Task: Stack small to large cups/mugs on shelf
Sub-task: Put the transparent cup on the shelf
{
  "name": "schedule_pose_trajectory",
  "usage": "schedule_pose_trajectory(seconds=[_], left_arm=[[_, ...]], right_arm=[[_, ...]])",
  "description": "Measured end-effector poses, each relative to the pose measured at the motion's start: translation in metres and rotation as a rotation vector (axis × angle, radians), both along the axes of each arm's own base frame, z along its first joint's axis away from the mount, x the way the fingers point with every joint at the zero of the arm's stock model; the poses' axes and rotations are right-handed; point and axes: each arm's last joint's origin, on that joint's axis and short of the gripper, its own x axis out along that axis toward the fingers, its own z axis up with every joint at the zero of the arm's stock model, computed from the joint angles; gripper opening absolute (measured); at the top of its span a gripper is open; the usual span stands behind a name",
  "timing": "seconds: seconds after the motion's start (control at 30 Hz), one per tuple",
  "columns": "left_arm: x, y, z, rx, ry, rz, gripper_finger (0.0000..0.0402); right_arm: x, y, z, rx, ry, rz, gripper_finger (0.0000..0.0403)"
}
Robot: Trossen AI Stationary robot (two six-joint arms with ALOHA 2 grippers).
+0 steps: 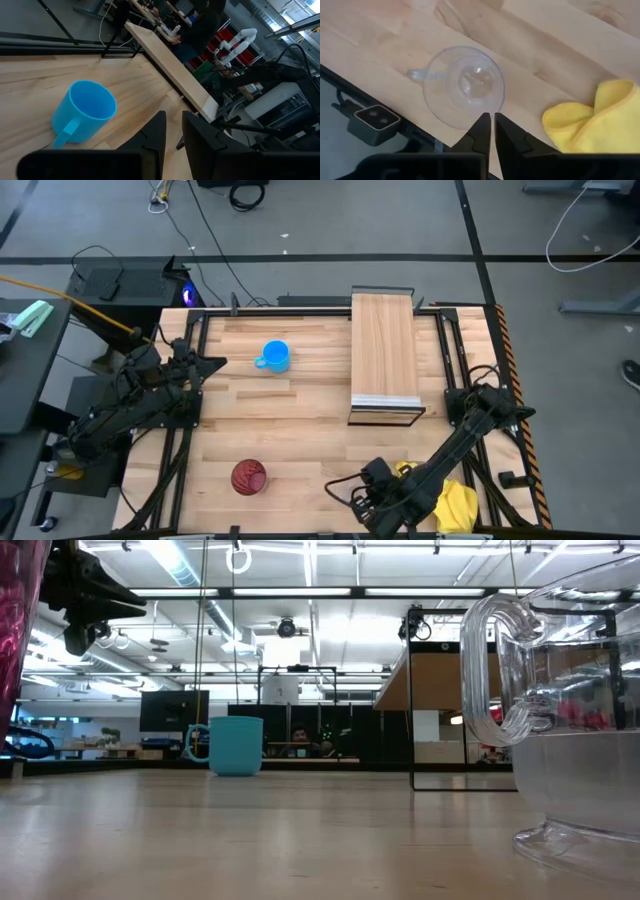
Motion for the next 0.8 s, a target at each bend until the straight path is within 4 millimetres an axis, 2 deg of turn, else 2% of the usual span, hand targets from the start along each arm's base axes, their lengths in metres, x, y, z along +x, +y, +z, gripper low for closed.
schedule_pose_trajectory(seconds=[0.23,0.4,0.53,0.8], left_arm=[[0.000,0.000,0.000,0.002,0.001,0.000,0.0076],[0.000,0.000,0.000,0.001,0.003,0.000,0.0077],[0.000,0.000,-0.001,-0.007,0.013,-0.003,0.0073],[0.000,0.000,-0.004,-0.018,0.040,-0.006,0.0080]], right_arm=[[0.002,-0.006,-0.002,-0.025,0.015,-0.025,0.0064],[0.010,-0.011,-0.012,-0.051,0.041,-0.016,0.0081],[0.012,-0.010,-0.019,-0.052,0.070,-0.005,0.0085],[0.012,-0.009,-0.020,-0.043,0.080,0.000,0.0083]])
